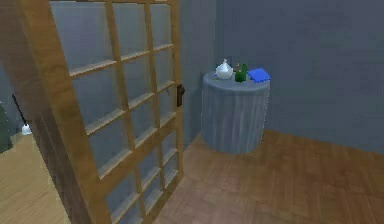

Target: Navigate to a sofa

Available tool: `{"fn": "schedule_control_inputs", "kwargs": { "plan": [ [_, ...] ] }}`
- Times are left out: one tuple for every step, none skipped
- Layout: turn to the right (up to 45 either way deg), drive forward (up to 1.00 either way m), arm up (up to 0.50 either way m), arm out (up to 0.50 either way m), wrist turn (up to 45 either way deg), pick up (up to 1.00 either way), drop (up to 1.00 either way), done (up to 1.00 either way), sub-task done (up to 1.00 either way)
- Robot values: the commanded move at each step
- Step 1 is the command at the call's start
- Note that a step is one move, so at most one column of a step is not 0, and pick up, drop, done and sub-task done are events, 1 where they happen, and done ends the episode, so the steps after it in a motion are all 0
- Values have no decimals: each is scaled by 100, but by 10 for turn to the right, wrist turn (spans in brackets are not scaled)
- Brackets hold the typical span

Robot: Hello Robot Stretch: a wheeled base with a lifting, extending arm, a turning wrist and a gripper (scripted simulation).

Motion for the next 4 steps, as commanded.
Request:
{"fn": "schedule_control_inputs", "kwargs": {
  "plan": [
    [180, 0, 0, 0, 0, 0, 0, 0, 0],
    [0, 45, 0, 0, 0, 0, 0, 0, 0],
    [330, 0, 0, 0, 0, 0, 0, 0, 0],
    [0, 100, 0, 0, 0, 0, 0, 0, 0]
  ]
}}
